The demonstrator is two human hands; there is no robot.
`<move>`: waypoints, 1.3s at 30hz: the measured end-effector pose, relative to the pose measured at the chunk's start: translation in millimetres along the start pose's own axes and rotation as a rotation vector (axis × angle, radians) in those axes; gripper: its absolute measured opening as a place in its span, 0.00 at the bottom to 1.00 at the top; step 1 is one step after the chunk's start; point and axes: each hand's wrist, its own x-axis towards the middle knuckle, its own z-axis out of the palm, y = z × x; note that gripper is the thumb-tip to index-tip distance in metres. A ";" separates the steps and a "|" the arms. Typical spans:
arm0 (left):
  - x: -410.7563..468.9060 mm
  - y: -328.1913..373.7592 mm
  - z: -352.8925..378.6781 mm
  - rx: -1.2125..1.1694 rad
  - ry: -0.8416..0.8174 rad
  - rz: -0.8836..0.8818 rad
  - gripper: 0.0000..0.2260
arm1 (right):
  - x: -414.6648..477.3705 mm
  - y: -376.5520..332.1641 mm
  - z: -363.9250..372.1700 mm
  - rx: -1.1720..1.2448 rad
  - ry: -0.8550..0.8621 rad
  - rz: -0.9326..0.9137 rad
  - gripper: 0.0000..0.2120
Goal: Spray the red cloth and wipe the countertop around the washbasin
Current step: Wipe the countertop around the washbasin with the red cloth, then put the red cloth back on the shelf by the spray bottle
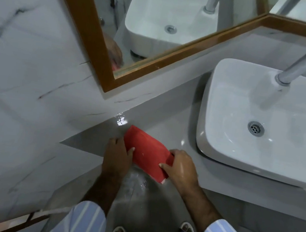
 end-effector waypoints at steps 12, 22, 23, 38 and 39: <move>-15.5 22.3 0.3 -0.773 -0.290 -0.312 0.06 | -22.0 37.8 -38.3 0.581 -0.068 0.243 0.11; -119.6 129.0 51.4 -0.884 -0.665 -0.156 0.09 | -142.6 165.8 -120.4 0.971 0.044 0.479 0.11; -127.4 136.8 55.6 -0.875 -0.689 -0.151 0.10 | -151.3 174.9 -123.9 0.997 0.047 0.504 0.11; -336.8 361.7 194.0 -0.318 -0.953 0.602 0.16 | -377.7 381.7 -155.1 1.451 0.640 0.836 0.06; -355.3 376.7 201.8 -0.225 -0.907 0.749 0.17 | -390.1 390.3 -153.5 1.468 0.690 0.851 0.05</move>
